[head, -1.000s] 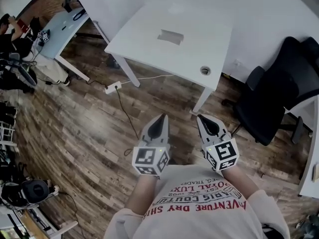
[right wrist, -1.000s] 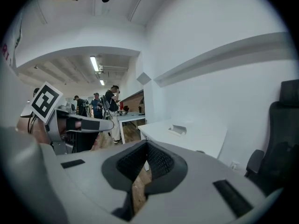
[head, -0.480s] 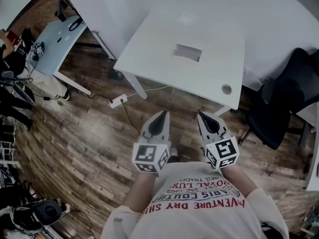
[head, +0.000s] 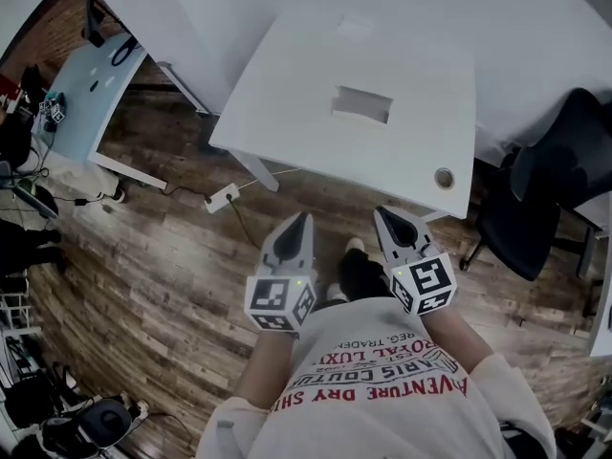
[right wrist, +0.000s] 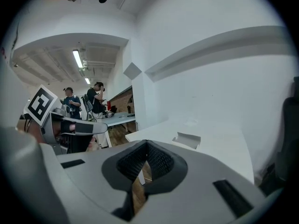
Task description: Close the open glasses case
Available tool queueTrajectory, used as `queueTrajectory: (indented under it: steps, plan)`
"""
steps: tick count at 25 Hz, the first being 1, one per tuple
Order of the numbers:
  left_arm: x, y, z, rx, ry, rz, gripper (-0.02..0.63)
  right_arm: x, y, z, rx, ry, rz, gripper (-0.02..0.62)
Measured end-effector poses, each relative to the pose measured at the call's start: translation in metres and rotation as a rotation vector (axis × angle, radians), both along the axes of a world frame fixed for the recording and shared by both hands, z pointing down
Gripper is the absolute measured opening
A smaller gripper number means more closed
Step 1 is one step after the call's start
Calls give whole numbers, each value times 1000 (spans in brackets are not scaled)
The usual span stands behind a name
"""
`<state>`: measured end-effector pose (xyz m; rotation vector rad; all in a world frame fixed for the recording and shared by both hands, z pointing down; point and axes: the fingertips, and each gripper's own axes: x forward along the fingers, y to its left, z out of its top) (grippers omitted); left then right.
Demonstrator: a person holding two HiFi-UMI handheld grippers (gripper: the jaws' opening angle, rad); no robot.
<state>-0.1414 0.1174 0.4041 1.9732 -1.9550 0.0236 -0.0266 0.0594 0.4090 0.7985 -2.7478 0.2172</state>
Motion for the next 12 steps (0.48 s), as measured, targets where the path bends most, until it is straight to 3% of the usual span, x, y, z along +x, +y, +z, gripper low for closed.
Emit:
queueTrajectory:
  steps: [12]
  plan:
    - [-40,-158,13,-38,-29,26,5,-44,-158,13,-21,-1,17,12]
